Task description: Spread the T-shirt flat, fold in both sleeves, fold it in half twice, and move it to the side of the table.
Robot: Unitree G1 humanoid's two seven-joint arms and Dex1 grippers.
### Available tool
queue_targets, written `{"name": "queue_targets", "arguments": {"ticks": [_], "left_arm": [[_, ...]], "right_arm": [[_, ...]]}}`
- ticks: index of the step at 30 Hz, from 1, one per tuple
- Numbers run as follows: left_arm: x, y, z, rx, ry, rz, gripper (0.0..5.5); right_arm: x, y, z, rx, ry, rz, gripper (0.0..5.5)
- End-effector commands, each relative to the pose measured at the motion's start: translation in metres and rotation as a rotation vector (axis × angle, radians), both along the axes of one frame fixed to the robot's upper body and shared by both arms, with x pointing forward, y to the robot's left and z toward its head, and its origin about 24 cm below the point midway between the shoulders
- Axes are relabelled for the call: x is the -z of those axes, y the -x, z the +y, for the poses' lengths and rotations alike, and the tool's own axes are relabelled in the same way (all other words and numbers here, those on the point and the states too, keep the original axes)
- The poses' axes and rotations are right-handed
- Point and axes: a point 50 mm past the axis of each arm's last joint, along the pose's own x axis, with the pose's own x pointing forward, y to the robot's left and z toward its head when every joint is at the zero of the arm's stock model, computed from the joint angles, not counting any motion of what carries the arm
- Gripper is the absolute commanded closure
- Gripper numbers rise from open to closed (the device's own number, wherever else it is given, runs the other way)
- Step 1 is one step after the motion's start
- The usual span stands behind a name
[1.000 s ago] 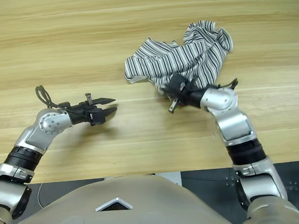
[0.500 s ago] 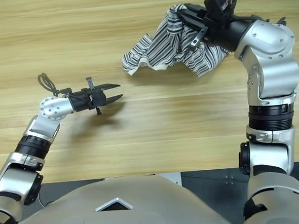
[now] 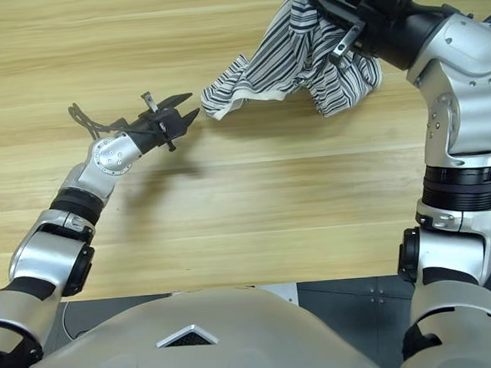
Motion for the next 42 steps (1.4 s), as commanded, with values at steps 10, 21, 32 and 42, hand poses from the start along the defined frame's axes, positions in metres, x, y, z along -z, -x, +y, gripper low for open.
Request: {"name": "queue_targets", "arguments": {"ticks": [10,21,32,42], "left_arm": [[0.002,-0.003,0.000,0.015,-0.025,0.002,3.33],[-0.001,-0.011,-0.020,0.040,-0.028,-0.008,3.33],[0.000,-0.019,-0.025,0.016,-0.084,0.015,3.33],[-0.002,-0.021,-0.025,0.025,-0.094,0.005,4.98]], "right_arm": [[-0.001,0.000,-0.002,0.006,0.007,-0.004,5.40],[0.003,0.000,0.002,-0.005,0.012,0.013,5.40],[0.005,0.003,0.002,-0.003,0.007,0.017,5.40],[0.008,0.004,0.003,-0.004,0.004,0.022,5.40]]}}
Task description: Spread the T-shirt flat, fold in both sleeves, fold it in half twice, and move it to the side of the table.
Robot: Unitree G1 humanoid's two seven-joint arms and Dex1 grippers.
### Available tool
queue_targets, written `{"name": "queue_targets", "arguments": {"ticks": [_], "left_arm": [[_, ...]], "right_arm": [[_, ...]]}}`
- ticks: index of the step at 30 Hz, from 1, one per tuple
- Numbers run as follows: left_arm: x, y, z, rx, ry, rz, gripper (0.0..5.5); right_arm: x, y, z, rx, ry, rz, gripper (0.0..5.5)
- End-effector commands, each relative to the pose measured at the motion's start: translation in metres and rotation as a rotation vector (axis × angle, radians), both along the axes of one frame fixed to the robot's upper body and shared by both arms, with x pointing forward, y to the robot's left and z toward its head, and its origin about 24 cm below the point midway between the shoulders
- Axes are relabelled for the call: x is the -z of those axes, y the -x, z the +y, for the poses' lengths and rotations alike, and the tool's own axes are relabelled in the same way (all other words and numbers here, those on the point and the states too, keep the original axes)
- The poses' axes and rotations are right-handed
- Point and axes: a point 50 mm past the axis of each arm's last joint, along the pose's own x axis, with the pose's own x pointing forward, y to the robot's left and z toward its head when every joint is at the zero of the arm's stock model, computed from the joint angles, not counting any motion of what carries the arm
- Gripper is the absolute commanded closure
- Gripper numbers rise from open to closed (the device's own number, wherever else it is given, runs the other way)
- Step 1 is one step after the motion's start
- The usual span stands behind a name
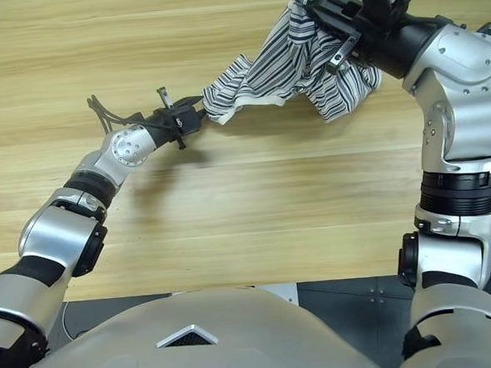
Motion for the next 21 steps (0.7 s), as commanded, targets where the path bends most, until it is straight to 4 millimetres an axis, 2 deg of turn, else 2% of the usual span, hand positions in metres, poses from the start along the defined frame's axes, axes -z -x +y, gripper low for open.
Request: {"name": "queue_targets", "arguments": {"ticks": [1,3,13,15,21], "left_arm": [[-0.008,-0.006,-0.003,0.019,-0.019,-0.034,5.09],[-0.009,-0.006,-0.003,0.022,-0.015,-0.044,5.38],[-0.020,-0.012,-0.001,-0.004,0.027,-0.089,5.38],[-0.032,-0.019,0.009,-0.039,0.049,-0.132,5.38],[-0.107,-0.052,0.062,-0.226,0.169,-0.340,5.38]], "right_arm": [[-0.001,0.001,0.002,-0.004,0.000,-0.003,5.40],[0.000,0.001,0.002,-0.005,-0.001,-0.001,5.40],[0.003,0.001,0.002,-0.006,-0.006,0.006,5.40],[0.003,0.000,0.003,0.000,-0.021,0.004,5.40],[-0.007,-0.024,-0.003,0.116,-0.153,-0.033,5.40]]}}
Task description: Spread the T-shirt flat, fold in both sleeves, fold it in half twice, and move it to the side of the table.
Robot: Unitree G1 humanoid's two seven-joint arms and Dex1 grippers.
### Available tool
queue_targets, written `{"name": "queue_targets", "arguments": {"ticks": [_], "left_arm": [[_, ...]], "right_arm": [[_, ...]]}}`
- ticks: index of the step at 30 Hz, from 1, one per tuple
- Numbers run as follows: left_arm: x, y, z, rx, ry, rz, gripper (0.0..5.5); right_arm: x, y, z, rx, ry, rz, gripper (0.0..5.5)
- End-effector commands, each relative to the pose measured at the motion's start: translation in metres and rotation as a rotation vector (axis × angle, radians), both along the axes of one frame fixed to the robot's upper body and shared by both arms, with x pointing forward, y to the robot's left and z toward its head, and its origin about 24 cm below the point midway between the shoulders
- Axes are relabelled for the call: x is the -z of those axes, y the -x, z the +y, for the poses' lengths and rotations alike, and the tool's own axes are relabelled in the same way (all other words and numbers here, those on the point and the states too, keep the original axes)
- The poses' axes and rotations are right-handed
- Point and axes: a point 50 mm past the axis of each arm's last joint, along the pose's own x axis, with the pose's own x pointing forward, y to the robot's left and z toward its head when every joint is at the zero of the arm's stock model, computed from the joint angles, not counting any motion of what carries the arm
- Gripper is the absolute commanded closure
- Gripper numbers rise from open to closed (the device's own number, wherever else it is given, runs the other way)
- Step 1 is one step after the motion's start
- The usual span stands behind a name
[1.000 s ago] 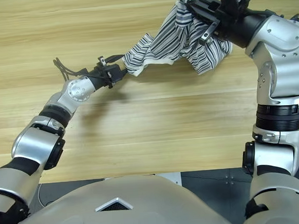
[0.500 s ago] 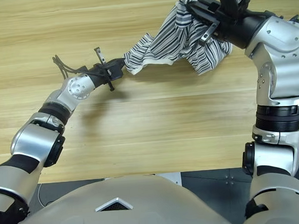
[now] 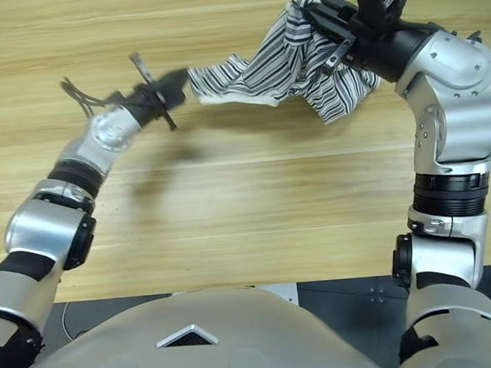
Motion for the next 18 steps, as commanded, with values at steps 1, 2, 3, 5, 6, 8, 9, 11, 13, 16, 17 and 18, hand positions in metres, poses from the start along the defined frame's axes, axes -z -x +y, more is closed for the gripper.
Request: {"name": "queue_targets", "arguments": {"ticks": [1,2,3,5,6,8,9,11,13,16,17,18], "left_arm": [[-0.058,-0.022,0.031,-0.093,0.048,-0.136,5.38],[-0.069,-0.025,0.038,-0.106,0.065,-0.143,5.38],[-0.079,-0.027,0.043,-0.114,0.086,-0.144,5.38],[-0.098,-0.032,0.051,-0.114,0.137,-0.125,5.38],[-0.106,-0.034,0.053,-0.105,0.160,-0.109,5.38],[-0.119,-0.036,0.054,-0.077,0.181,-0.086,5.38],[-0.125,-0.037,0.055,-0.066,0.193,-0.076,5.38],[-0.140,-0.041,0.058,-0.066,0.199,-0.057,5.38],[-0.163,-0.049,0.065,-0.145,0.162,-0.056,5.38],[-0.196,-0.057,0.069,-0.257,0.141,-0.085,5.38],[-0.208,-0.058,0.070,-0.291,0.156,-0.100,5.38],[-0.221,-0.060,0.069,-0.323,0.170,-0.120,5.38]], "right_arm": [[-0.016,-0.021,-0.004,0.083,-0.092,-0.057,5.40],[-0.017,-0.028,-0.004,0.103,-0.101,-0.061,5.40],[-0.019,-0.033,-0.004,0.117,-0.107,-0.066,5.40],[-0.027,-0.045,-0.002,0.150,-0.132,-0.092,5.40],[-0.031,-0.051,-0.001,0.163,-0.144,-0.103,5.40],[-0.036,-0.063,0.002,0.181,-0.163,-0.108,5.40],[-0.037,-0.069,0.003,0.187,-0.172,-0.105,5.40],[-0.041,-0.084,0.006,0.211,-0.187,-0.099,5.40],[-0.056,-0.103,0.012,0.267,-0.217,-0.107,5.40],[-0.079,-0.115,0.019,0.341,-0.258,-0.130,5.40],[-0.087,-0.117,0.022,0.363,-0.272,-0.141,5.40],[-0.096,-0.119,0.026,0.381,-0.282,-0.156,5.40]]}}
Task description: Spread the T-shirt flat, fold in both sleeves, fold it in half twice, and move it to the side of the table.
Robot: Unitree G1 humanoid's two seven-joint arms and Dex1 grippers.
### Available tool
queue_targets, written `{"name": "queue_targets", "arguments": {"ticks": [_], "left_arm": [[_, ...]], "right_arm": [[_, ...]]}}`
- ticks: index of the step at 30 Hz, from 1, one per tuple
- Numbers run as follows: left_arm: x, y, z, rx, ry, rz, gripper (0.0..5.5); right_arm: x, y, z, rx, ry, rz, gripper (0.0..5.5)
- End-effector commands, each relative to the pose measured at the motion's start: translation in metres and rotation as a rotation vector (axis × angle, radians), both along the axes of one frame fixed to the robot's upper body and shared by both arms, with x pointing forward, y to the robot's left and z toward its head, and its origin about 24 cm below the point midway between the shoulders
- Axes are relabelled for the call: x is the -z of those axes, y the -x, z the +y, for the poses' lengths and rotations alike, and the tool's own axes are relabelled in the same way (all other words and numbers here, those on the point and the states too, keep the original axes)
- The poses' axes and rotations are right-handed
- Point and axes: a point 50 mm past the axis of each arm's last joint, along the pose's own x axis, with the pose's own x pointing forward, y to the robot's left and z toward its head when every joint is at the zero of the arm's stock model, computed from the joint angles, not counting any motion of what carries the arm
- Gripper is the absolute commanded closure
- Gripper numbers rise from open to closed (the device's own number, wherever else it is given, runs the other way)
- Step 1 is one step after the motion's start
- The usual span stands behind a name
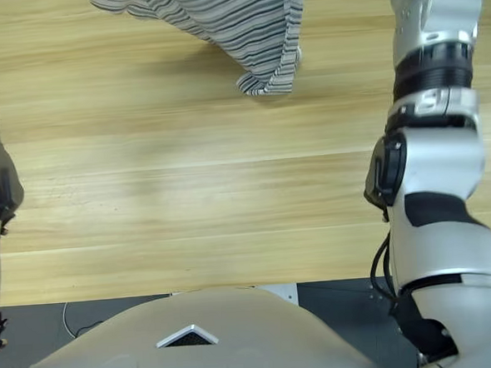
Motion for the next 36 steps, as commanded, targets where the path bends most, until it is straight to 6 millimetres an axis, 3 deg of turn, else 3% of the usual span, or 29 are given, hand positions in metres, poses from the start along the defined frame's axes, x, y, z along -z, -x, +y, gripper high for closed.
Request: {"name": "queue_targets", "arguments": {"ticks": [1,5,10,12,14,17,20,22,25,29,31,34,36], "left_arm": [[-0.077,-0.006,0.005,-0.178,0.020,-0.126,5.38],[-0.123,-0.004,-0.007,-0.263,0.047,-0.239,5.38],[-0.149,0.002,-0.011,-0.267,0.091,-0.307,5.38],[-0.143,0.002,-0.010,-0.231,0.060,-0.290,5.38],[-0.124,-0.001,-0.010,-0.172,-0.030,-0.244,5.38],[-0.065,0.002,-0.013,0.103,-0.252,-0.090,5.38],[-0.014,0.033,0.002,0.450,-0.411,0.097,5.38],[-0.003,0.066,0.022,0.572,-0.470,0.186,5.38],[-0.026,0.104,0.035,0.635,-0.467,0.211,5.38],[-0.056,0.128,0.036,0.635,-0.436,0.154,5.38],[-0.060,0.138,0.033,0.645,-0.434,0.142,5.38],[-0.045,0.150,0.024,0.680,-0.463,0.212,5.38],[-0.019,0.159,0.022,0.697,-0.526,0.319,5.38]], "right_arm": [[-0.061,-0.011,0.020,0.090,-0.049,-0.124,5.40],[-0.098,-0.011,0.029,0.177,-0.017,-0.220,5.40],[-0.116,-0.008,0.035,0.208,0.015,-0.288,5.40],[-0.108,-0.010,0.041,0.145,0.026,-0.263,5.40],[-0.087,-0.011,0.047,0.048,0.057,-0.197,5.40],[-0.023,-0.007,0.041,-0.194,0.159,-0.017,5.40],[0.035,0.016,0.024,-0.540,0.095,0.148,5.40],[0.056,0.038,0.005,-0.752,-0.007,0.201,5.40],[0.053,0.065,-0.016,-0.909,-0.151,0.178,5.40],[0.043,0.084,-0.021,-0.951,-0.215,0.150,5.40],[0.041,0.093,-0.022,-0.951,-0.223,0.147,5.40],[0.049,0.104,-0.023,-0.936,-0.152,0.179,5.40],[0.059,0.115,-0.023,-0.946,-0.075,0.220,5.40]]}}
